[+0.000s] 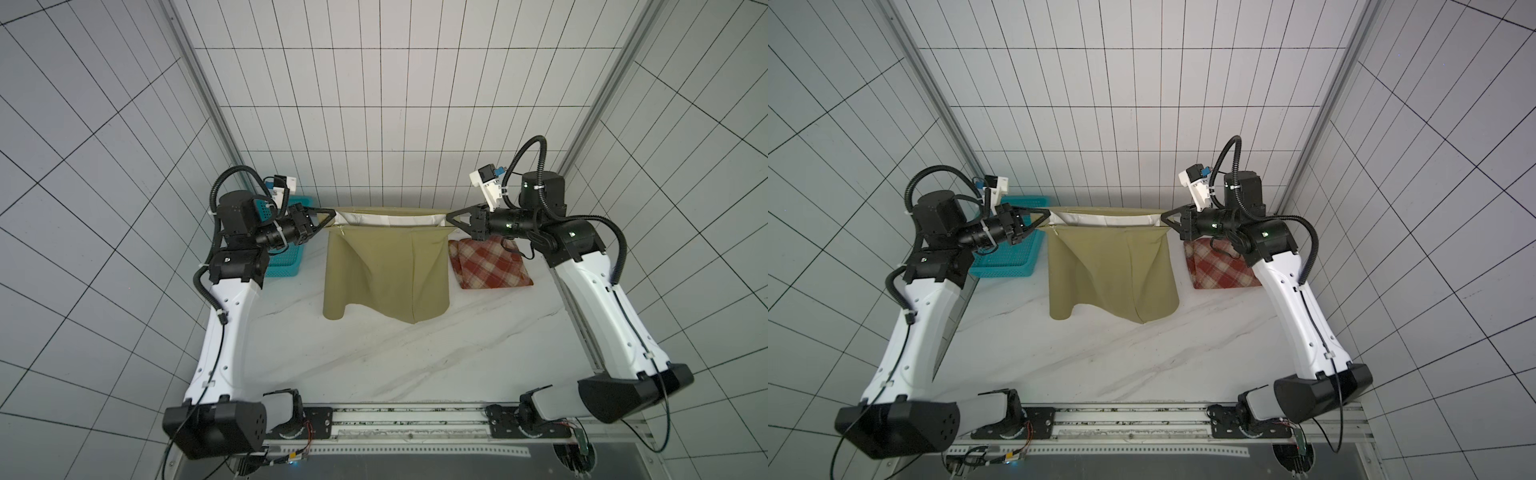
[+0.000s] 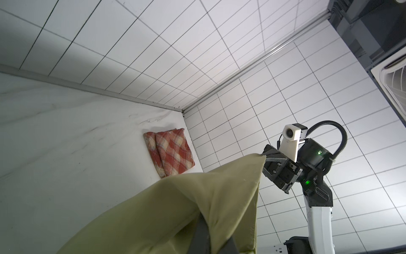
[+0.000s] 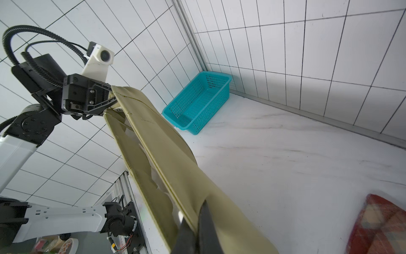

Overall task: Fold and stack skirts
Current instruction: Fold the skirt at the center of the table.

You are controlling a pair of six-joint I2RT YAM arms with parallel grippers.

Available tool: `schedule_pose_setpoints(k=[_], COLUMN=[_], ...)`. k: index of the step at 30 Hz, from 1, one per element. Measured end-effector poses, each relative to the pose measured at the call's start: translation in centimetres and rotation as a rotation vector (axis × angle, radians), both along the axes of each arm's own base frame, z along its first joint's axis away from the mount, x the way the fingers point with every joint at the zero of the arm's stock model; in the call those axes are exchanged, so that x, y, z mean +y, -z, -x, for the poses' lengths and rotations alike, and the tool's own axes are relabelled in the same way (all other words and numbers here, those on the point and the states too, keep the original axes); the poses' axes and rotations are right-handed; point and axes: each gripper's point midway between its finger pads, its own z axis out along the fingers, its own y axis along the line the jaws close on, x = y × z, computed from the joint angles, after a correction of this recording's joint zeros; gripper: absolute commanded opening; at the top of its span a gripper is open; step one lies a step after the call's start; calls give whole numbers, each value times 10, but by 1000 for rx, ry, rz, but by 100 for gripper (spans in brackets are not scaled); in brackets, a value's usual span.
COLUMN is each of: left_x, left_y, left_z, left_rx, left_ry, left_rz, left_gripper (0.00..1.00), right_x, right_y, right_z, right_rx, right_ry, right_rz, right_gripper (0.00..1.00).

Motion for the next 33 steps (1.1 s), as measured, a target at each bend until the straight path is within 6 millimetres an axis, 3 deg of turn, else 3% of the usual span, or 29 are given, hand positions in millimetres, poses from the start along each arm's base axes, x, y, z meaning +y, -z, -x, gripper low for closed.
schedule_pose_setpoints(k=[3,6,10,13,16,17,19,22,28,29,30,32,33], left_x=[4,8,8,5,-1,-3,-8,-17,-18,-19,-19,-10,-3], left_y=[20,27,12,-4,-15,-13,2,51,228,256,278,306,315], left_z=[-41,-80,-113,-114,-100,-90,-66,-28,36,52,67,86,94], left_rx=[68,91,44,-14,-71,-84,-76,-17,349,424,480,557,581], left_ry=[-2,-14,-23,-27,-29,-31,-27,-14,-51,-47,-42,-86,-116], left_rz=[6,3,-8,-18,-34,-42,-54,-78,-187,-211,-236,-287,-310], left_gripper=[0,0,0,0,0,0,0,0,3,16,25,37,43], right_x=[5,11,11,9,4,2,-4,-12,-8,-9,-10,-21,-28], right_y=[27,42,26,-1,-22,-22,-3,55,224,245,261,279,282], right_z=[-37,-75,-106,-105,-91,-83,-59,-21,58,73,87,103,106], right_rx=[54,77,15,-55,-115,-135,-113,-39,264,307,340,372,368], right_ry=[6,17,43,54,54,57,56,63,98,106,114,175,214], right_rz=[-3,-2,-7,-18,-27,-29,-20,-12,72,85,89,97,96], right_gripper=[0,0,0,0,0,0,0,0,0,7,23,44,50])
